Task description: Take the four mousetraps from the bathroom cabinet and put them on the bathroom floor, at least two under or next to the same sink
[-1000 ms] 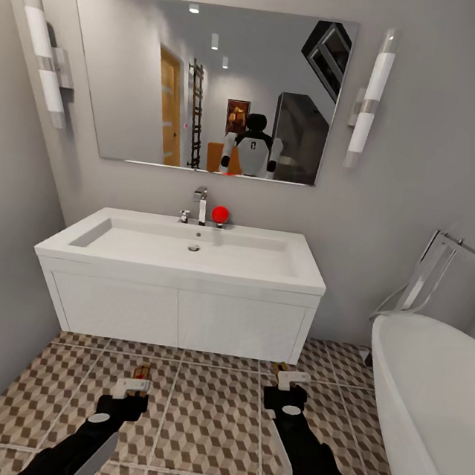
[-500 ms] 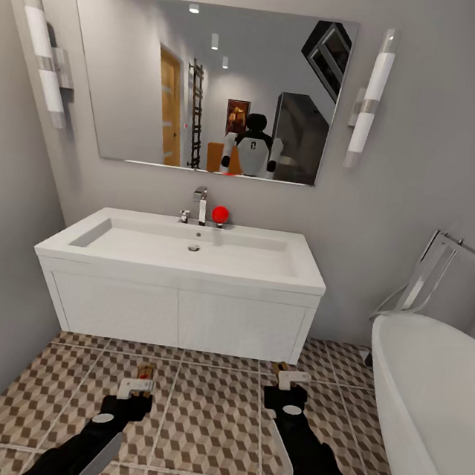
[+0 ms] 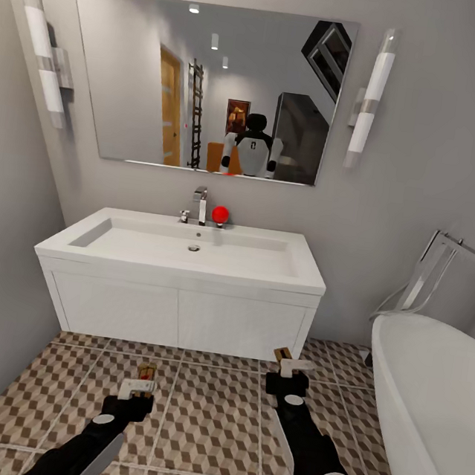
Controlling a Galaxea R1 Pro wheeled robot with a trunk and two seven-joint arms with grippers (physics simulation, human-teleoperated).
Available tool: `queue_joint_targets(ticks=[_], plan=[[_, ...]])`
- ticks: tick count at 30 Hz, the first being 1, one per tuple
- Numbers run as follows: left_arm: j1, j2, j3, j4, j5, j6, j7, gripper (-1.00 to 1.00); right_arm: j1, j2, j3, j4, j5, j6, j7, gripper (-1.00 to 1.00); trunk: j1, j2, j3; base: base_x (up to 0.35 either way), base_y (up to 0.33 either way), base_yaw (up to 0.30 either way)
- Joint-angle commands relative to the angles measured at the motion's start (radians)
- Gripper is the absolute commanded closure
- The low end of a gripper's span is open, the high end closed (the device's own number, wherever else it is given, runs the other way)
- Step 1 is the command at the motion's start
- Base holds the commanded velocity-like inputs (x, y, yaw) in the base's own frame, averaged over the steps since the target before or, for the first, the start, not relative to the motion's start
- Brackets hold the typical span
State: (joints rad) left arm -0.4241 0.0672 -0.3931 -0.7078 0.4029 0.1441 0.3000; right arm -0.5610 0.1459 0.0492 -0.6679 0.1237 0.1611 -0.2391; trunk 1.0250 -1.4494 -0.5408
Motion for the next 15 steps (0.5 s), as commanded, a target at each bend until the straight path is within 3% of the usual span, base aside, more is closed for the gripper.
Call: queue_joint_targets(ticks=[1, 10, 15], plan=[[-0.001, 0.002, -0.007, -0.002, 0.007, 0.004, 0.010, 1.00, 0.000, 0.000, 0.003, -0.001, 0.008, 0.009, -0.004, 1.00, 0.000, -0.001, -0.001, 0.000, 0.000, 0.000], [-0.001, 0.007, -0.004, -0.023, 0.006, 0.006, 0.010, 1.00, 0.000, -0.001, 0.003, 0.017, 0.006, 0.009, 0.001, 1.00, 0.031, -0.057, -0.026, 0.000, 0.000, 0.000], [-0.001, 0.049, -0.003, -0.187, 0.006, 0.044, 0.011, 1.00, 0.000, -0.001, -0.002, 0.068, 0.005, 0.010, 0.002, 1.00, 0.050, -0.092, -0.042, 0.000, 0.000, 0.000]])
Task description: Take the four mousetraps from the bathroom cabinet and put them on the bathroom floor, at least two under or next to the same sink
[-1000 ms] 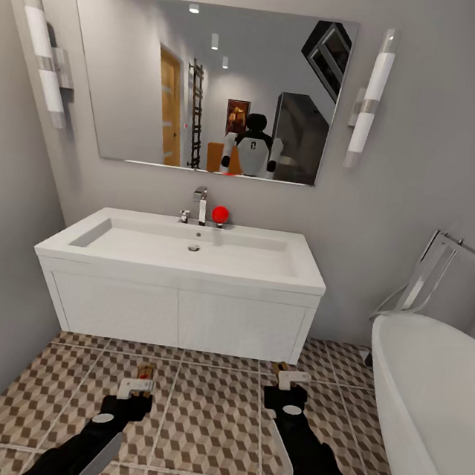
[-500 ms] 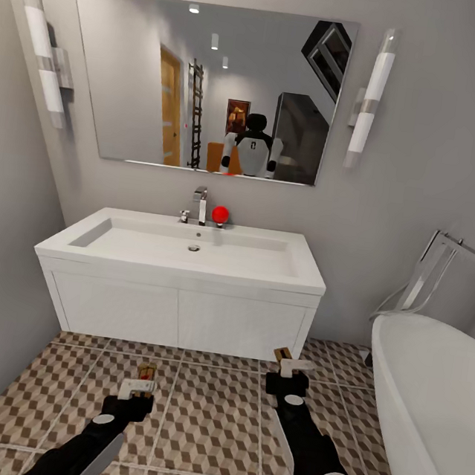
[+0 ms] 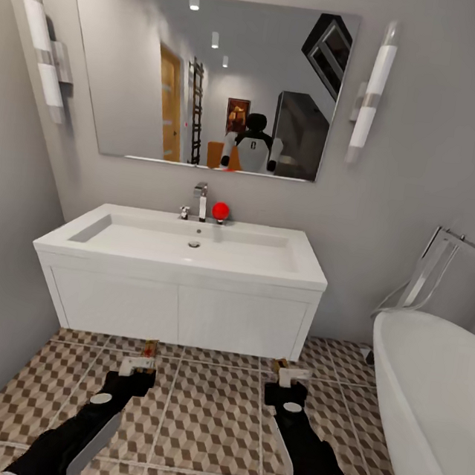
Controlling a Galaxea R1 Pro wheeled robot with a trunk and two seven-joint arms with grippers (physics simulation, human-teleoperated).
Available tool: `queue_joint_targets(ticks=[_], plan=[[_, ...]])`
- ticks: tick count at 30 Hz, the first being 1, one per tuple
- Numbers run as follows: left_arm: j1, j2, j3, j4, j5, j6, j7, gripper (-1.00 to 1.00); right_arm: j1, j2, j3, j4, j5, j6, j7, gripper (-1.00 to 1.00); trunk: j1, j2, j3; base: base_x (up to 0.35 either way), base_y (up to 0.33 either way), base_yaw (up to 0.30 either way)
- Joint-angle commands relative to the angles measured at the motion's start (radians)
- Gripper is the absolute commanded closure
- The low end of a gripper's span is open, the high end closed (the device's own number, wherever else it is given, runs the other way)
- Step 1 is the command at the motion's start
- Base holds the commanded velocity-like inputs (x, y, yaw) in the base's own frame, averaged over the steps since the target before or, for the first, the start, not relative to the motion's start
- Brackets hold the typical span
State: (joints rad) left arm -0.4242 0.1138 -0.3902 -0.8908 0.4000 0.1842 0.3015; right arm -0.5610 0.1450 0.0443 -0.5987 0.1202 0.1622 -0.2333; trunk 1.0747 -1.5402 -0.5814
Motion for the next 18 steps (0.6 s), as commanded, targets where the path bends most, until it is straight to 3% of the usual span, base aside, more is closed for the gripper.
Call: queue_joint_targets(ticks=[1, 2, 6, 12, 18], plan=[[-0.001, 0.006, -0.006, -0.028, 0.009, 0.020, 0.010, 1.00, 0.000, 0.000, 0.003, 0.005, 0.009, 0.009, -0.004, 1.00, 0.004, -0.008, -0.004, 0.000, 0.000, 0.000], [-0.001, 0.014, -0.006, -0.102, 0.009, 0.091, 0.010, 1.00, 0.000, 0.000, 0.002, 0.019, 0.009, 0.010, -0.004, 1.00, 0.008, -0.015, -0.007, 0.000, 0.000, 0.000], [-0.001, 0.021, -0.008, -0.217, 0.008, 0.227, 0.011, 1.00, 0.000, 0.000, 0.002, 0.031, 0.009, 0.010, -0.004, 1.00, 0.023, -0.043, -0.020, 0.000, 0.000, 0.000], [-0.001, 0.023, -0.008, -0.231, 0.008, 0.266, 0.011, 1.00, 0.000, -0.001, 0.001, 0.034, 0.009, 0.012, -0.004, 1.00, 0.027, -0.050, -0.023, 0.000, 0.000, 0.000], [-0.001, 0.018, -0.005, -0.160, 0.008, 0.268, 0.010, 1.00, -0.003, -0.002, 0.001, 0.020, 0.013, 0.030, -0.004, 1.00, 0.027, -0.050, -0.023, 0.000, 0.000, 0.000]])
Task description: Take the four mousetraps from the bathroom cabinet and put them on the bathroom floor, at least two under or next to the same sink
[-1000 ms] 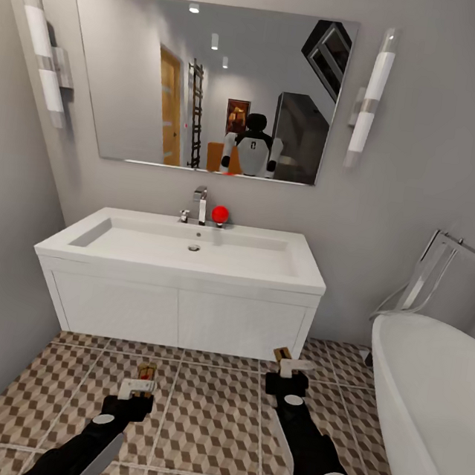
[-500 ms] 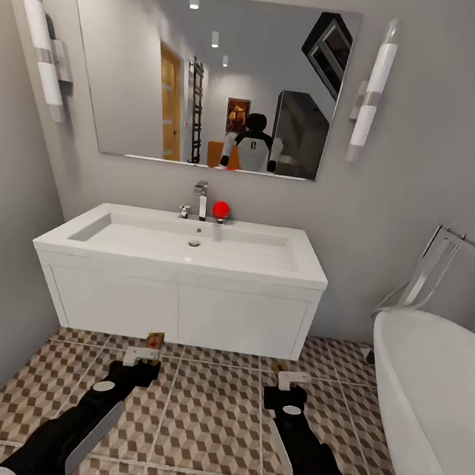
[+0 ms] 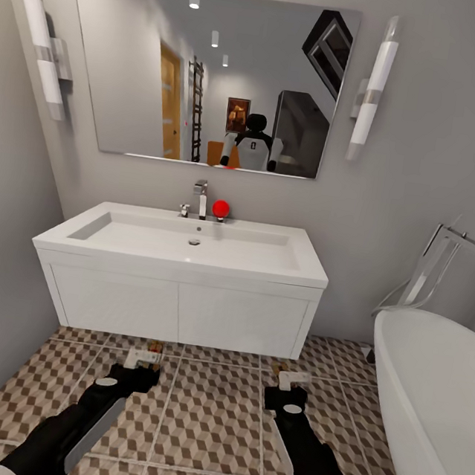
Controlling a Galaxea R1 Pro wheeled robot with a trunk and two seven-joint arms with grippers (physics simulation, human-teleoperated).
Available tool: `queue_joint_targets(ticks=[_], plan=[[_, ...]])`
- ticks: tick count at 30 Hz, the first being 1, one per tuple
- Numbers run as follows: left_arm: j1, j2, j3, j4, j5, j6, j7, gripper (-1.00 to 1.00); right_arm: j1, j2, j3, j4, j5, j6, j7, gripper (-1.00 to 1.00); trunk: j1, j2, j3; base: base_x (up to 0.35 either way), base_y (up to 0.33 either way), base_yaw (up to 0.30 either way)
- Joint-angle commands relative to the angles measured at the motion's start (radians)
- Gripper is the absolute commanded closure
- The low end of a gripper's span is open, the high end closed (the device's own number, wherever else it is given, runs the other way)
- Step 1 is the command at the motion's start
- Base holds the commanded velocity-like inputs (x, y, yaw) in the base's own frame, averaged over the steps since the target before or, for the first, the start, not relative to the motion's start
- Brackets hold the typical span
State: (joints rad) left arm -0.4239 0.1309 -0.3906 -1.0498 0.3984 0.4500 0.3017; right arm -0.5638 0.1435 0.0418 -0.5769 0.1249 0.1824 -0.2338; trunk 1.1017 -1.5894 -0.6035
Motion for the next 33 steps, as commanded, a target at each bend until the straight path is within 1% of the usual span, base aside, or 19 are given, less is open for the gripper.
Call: queue_joint_targets(ticks=[1, 3, 4, 5, 6, 8, 9, 10, 11, 13, 15, 18, 21, 23, 26, 27, 30, 31, 33], plan=[[-0.001, -0.004, -0.002, 0.029, 0.010, 0.002, 0.011, 1.00, -0.008, 0.000, 0.004, -0.003, 0.009, 0.022, -0.004, 1.00, 0.000, -0.001, -0.001, 0.000, 0.000, 0.000], [-0.002, -0.018, 0.001, 0.108, 0.010, 0.003, 0.013, 1.00, -0.051, 0.000, 0.004, -0.006, 0.008, 0.061, -0.004, 1.00, 0.000, -0.001, -0.001, 0.000, 0.000, 0.000], [-0.004, -0.022, 0.002, 0.131, 0.010, 0.004, 0.013, 1.00, -0.065, 0.001, 0.004, -0.005, 0.007, 0.074, -0.004, 1.00, 0.000, -0.001, -0.001, 0.000, 0.000, 0.000], [-0.012, -0.029, 0.003, 0.177, 0.010, 0.005, 0.013, 1.00, -0.095, 0.001, 0.004, -0.004, 0.007, 0.101, -0.004, 1.00, 0.000, -0.001, -0.001, 0.000, 0.000, 0.000], [-0.036, -0.034, 0.004, 0.220, 0.010, 0.006, 0.014, 1.00, -0.127, 0.003, 0.004, -0.001, 0.006, 0.129, -0.004, 1.00, 0.000, -0.001, -0.001, 0.000, 0.000, 0.000], [-0.117, -0.043, 0.005, 0.296, 0.010, 0.012, 0.014, 1.00, -0.200, 0.004, 0.004, 0.006, 0.006, 0.192, -0.004, 1.00, 0.000, -0.001, -0.001, 0.000, 0.000, 0.000], [-0.139, -0.045, 0.005, 0.318, 0.010, 0.013, 0.014, 1.00, -0.220, 0.005, 0.004, 0.009, 0.006, 0.208, -0.004, 1.00, 0.000, -0.001, -0.001, 0.000, 0.000, 0.000], [-0.207, -0.053, 0.005, 0.385, 0.009, 0.017, 0.015, 1.00, -0.284, 0.005, 0.004, 0.028, 0.006, 0.250, -0.004, 1.00, 0.000, -0.001, -0.001, 0.000, 0.000, 0.000], [-0.226, -0.055, 0.005, 0.403, 0.009, 0.017, 0.015, 1.00, -0.305, 0.005, 0.004, 0.041, 0.006, 0.260, -0.004, 1.00, 0.000, -0.001, -0.001, 0.000, 0.000, 0.000], [-0.274, -0.062, 0.005, 0.445, 0.009, 0.016, 0.013, 1.00, -0.371, 0.003, 0.003, 0.109, 0.004, 0.281, -0.003, 1.00, 0.000, -0.001, -0.001, 0.000, 0.000, 0.000], [-0.293, -0.067, 0.004, 0.484, 0.011, 0.011, 0.011, 1.00, -0.402, 0.002, 0.004, 0.149, 0.003, 0.277, -0.003, 1.00, 0.000, -0.001, -0.001, 0.000, 0.000, 0.000], [-0.302, -0.094, 0.003, 0.577, 0.012, -0.021, 0.009, 1.00, -0.417, 0.002, 0.004, 0.171, 0.002, 0.270, -0.003, 1.00, 0.000, -0.001, -0.001, 0.000, 0.000, 0.000], [-0.305, -0.117, 0.004, 0.664, 0.014, -0.078, 0.010, 1.00, -0.422, 0.002, 0.003, 0.184, 0.002, 0.270, -0.004, 1.00, 0.000, -0.001, -0.001, 0.000, 0.000, 0.000], [-0.306, -0.124, 0.004, 0.681, 0.015, -0.091, 0.012, 1.00, -0.423, 0.005, 0.003, 0.189, 0.001, 0.271, -0.004, 1.00, 0.000, -0.001, -0.001, 0.000, 0.000, 0.000], [-0.306, -0.126, 0.004, 0.668, 0.015, -0.096, 0.013, 1.00, -0.424, 0.007, 0.003, 0.189, 0.000, 0.272, -0.004, 1.00, 0.000, -0.001, -0.001, 0.000, 0.000, 0.000], [-0.306, -0.127, 0.003, 0.651, 0.016, -0.096, 0.013, 1.00, -0.424, 0.007, 0.003, 0.189, 0.000, 0.272, -0.004, 1.00, 0.000, -0.001, -0.001, 0.000, 0.000, 0.000], [-0.306, -0.125, 0.000, 0.549, 0.016, -0.092, 0.015, 1.00, -0.424, 0.006, 0.003, 0.185, 0.001, 0.273, -0.004, 1.00, 0.000, -0.001, -0.001, 0.000, 0.000, 0.000], [-0.306, -0.125, 0.000, 0.534, 0.016, -0.088, 0.015, 1.00, -0.424, 0.006, 0.003, 0.184, 0.001, 0.274, -0.004, 1.00, 0.000, -0.001, -0.001, 0.000, 0.000, 0.000], [-0.306, -0.125, -0.002, 0.488, 0.016, -0.058, 0.016, 1.00, -0.424, 0.004, 0.003, 0.181, 0.001, 0.276, -0.004, 1.00, 0.000, -0.001, -0.001, 0.000, 0.000, 0.000]])
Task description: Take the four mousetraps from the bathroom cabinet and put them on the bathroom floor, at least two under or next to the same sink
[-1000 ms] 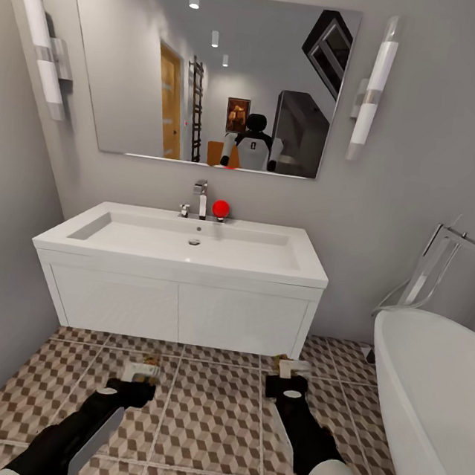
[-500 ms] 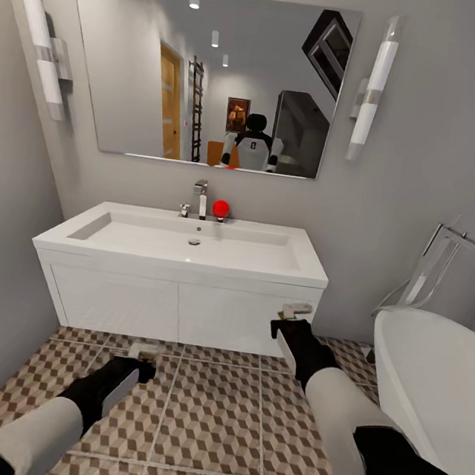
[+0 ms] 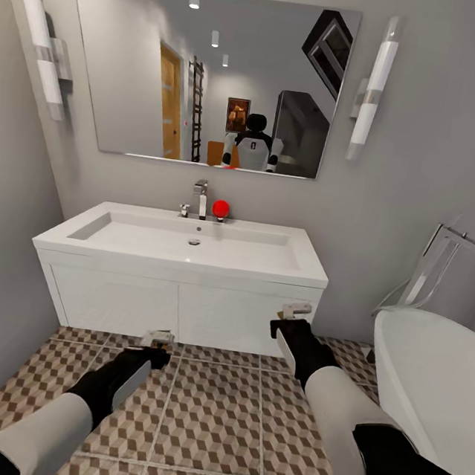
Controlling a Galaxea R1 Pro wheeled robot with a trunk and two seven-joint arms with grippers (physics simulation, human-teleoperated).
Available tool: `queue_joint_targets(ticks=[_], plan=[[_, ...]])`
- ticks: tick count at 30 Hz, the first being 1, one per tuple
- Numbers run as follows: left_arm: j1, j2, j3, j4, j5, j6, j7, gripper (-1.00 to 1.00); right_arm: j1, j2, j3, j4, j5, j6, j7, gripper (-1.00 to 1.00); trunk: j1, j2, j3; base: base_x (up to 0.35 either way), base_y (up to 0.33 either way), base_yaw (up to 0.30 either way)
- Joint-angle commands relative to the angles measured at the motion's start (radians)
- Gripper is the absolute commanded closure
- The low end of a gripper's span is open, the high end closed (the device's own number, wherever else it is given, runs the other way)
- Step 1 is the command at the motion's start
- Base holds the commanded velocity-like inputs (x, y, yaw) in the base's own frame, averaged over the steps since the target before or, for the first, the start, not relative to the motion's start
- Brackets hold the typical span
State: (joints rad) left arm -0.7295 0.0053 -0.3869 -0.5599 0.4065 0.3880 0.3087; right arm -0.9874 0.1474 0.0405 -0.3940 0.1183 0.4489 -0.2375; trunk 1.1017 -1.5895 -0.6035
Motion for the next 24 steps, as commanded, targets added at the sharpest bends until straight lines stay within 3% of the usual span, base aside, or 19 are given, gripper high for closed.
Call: queue_joint_targets(ticks=[1, 7, 10, 13, 17, 20, 24], plan=[[-0.001, 0.000, -0.006, -0.017, 0.008, 0.025, 0.009, 1.00, 0.000, -0.001, 0.004, -0.003, 0.007, 0.012, -0.001, 1.00, 0.000, -0.001, -0.001, 0.000, 0.000, 0.000], [-0.001, -0.002, -0.003, -0.009, 0.007, 0.081, 0.014, 1.00, -0.025, 0.003, 0.004, 0.002, 0.008, 0.064, -0.002, 1.00, 0.000, -0.001, -0.001, 0.000, 0.000, 0.000], [-0.008, -0.001, 0.001, 0.025, 0.005, 0.091, 0.033, 1.00, -0.097, 0.013, 0.004, 0.006, 0.009, 0.124, -0.004, 1.00, 0.000, -0.001, -0.001, 0.000, 0.000, 0.000], [-0.070, -0.006, 0.002, 0.032, 0.005, 0.162, 0.073, 1.00, -0.168, 0.027, 0.004, 0.013, 0.010, 0.177, -0.006, 1.00, 0.000, -0.001, -0.001, 0.000, 0.000, 0.000], [-0.114, -0.012, 0.001, 0.035, 0.005, 0.213, 0.096, 1.00, -0.193, 0.027, 0.005, 0.025, 0.009, 0.192, -0.006, 1.00, 0.000, -0.001, -0.001, 0.000, 0.000, 0.000], [-0.123, -0.022, -0.004, 0.037, 0.007, 0.205, 0.096, 1.00, -0.198, 0.027, 0.007, 0.065, 0.008, 0.165, -0.003, 1.00, 0.000, -0.001, -0.001, 0.000, 0.000, 0.000], [-0.126, -0.044, -0.010, 0.034, 0.007, 0.165, 0.099, 1.00, -0.199, 0.027, 0.007, 0.172, 0.008, 0.025, -0.004, 1.00, 0.000, -0.001, -0.001, 0.000, 0.000, 0.000]])
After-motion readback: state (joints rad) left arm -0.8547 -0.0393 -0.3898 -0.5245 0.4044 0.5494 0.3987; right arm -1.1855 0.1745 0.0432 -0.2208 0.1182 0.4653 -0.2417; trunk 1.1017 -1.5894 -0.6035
